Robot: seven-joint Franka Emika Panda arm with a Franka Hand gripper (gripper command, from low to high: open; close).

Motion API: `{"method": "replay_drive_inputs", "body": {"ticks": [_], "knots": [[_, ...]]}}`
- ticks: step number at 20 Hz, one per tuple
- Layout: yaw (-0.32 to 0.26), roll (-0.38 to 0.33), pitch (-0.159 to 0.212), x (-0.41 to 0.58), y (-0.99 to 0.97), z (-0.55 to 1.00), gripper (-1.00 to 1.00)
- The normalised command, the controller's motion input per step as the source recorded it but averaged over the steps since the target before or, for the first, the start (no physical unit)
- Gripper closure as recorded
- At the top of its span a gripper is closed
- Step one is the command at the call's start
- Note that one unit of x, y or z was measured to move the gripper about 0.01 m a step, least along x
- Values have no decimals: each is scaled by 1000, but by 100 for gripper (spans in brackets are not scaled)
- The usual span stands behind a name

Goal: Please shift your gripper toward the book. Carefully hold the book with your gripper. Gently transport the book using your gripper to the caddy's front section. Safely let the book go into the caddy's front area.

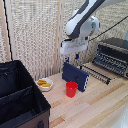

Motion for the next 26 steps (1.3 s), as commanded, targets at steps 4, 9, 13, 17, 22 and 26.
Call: {"method": "replay_drive_inputs", "body": {"ticks": [4,9,13,17,22,26], "knots": [[-20,22,0,147,-218,-314,-100],[-24,12,11,87,-201,-273,-100],[-23,0,0,2,-171,-224,-100],[-3,0,0,31,-91,-125,100],[0,0,0,3,0,-48,100],[-3,0,0,0,0,-55,100]]}}
